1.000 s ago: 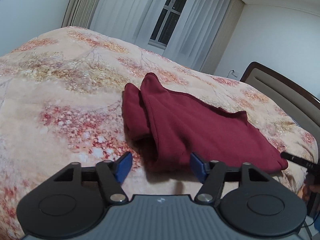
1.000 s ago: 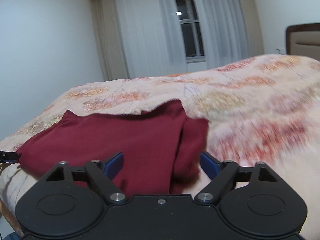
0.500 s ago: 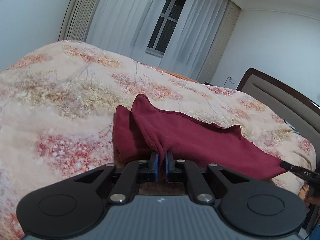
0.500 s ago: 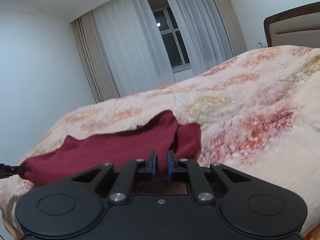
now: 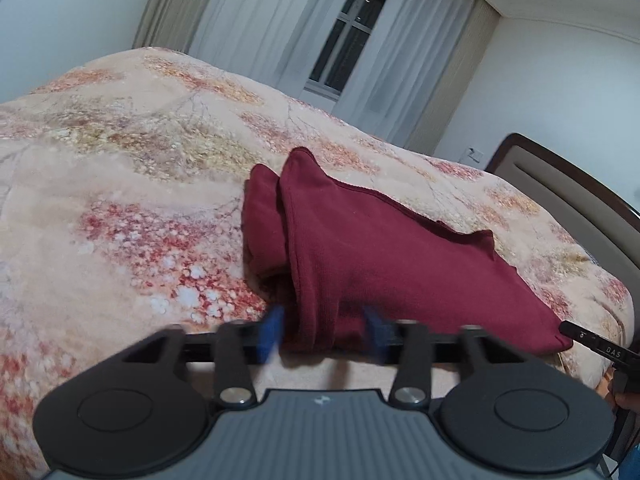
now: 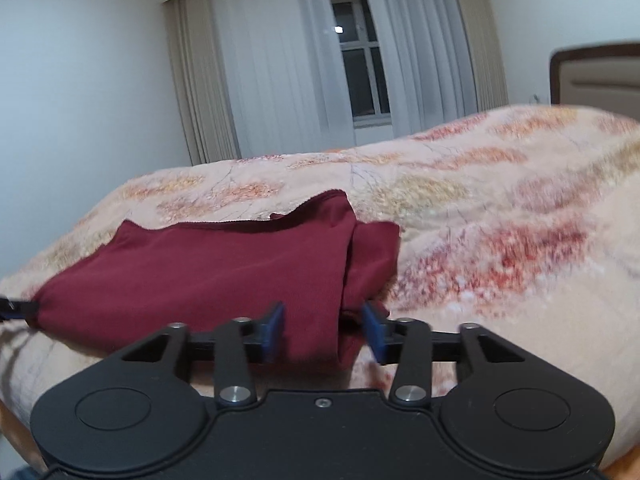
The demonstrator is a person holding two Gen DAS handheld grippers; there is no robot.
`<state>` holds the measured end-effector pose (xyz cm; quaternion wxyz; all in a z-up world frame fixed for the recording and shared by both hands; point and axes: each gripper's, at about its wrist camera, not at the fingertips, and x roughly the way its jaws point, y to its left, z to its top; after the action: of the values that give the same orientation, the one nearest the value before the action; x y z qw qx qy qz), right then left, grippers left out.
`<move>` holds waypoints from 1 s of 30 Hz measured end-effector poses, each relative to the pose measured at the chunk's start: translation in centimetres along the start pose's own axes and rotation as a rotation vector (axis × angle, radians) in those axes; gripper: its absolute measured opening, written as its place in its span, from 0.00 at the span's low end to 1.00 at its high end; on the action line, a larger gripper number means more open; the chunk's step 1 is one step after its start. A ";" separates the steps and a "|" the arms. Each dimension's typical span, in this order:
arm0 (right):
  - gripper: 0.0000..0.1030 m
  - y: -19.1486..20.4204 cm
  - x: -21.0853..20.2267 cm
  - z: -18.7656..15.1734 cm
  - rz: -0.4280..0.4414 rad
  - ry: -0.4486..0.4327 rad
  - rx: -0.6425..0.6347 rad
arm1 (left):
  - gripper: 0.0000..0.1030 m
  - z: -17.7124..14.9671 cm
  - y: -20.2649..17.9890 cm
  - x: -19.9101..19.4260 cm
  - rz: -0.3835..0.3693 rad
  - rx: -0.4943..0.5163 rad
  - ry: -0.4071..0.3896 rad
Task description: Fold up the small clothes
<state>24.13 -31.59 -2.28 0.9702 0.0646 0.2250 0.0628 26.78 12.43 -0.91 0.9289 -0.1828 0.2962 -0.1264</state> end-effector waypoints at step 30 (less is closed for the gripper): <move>0.99 3.9 25.7 11.4 -0.240 0.128 -0.358 | 1.00 -1.8 -1.8 1.0 0.106 -0.070 -0.076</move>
<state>51.69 -25.00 -2.50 0.9504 -0.1401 0.2776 -0.0102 26.28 9.95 -2.05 0.9378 -0.2040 0.2745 -0.0596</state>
